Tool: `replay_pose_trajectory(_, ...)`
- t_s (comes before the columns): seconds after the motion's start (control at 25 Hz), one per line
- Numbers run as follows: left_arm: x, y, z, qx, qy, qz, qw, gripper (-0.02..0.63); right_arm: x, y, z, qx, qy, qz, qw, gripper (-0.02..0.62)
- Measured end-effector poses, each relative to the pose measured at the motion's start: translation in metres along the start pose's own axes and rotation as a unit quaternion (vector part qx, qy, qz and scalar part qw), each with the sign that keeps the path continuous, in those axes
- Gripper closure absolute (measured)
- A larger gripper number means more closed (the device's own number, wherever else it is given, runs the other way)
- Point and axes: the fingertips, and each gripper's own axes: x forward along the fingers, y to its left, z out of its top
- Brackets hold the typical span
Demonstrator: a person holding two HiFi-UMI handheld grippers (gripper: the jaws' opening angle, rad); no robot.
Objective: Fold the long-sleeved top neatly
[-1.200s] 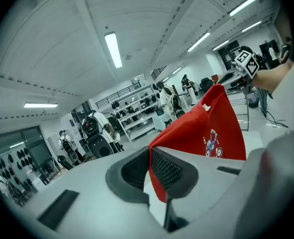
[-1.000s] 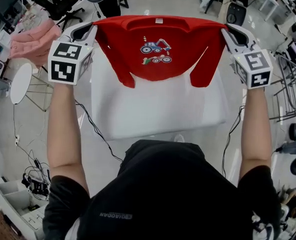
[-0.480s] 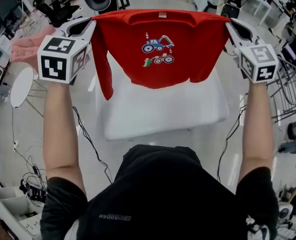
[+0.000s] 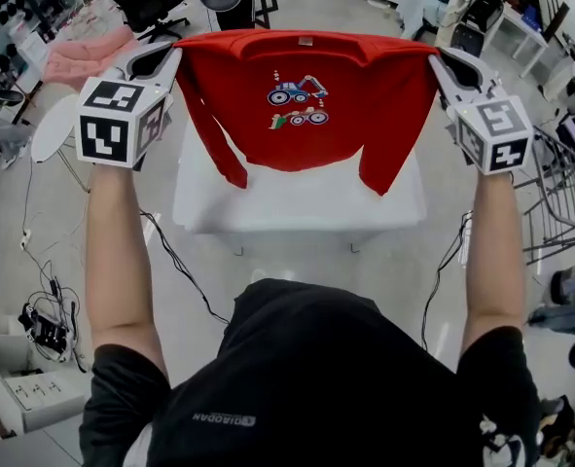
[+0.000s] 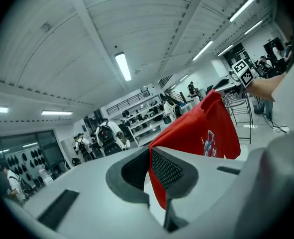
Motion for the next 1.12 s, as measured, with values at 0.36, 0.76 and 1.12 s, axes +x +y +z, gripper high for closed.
replay_pose_trajectory(0.36, -0.118, -0.070, -0.014, 0.000, 0.004, 0.018, 0.9998, 0.591, -0.115, 0.057, -0.001, 0.001, -0.021, 0.044, 0.999, 0.555)
replay_pose_trajectory(0.76, -0.090, -0.074, -0.051, -0.033, 0.055, -0.009, 0.9979, 0.591, -0.097, 0.076, -0.037, 0.048, 0.010, 0.072, 0.996, 0.554)
replay_pose_trajectory(1.12, 0.052, -0.045, -0.154, -0.068, 0.132, -0.071, 0.9863, 0.589, 0.028, 0.099, -0.126, 0.070, 0.127, 0.059, 0.988, 0.554)
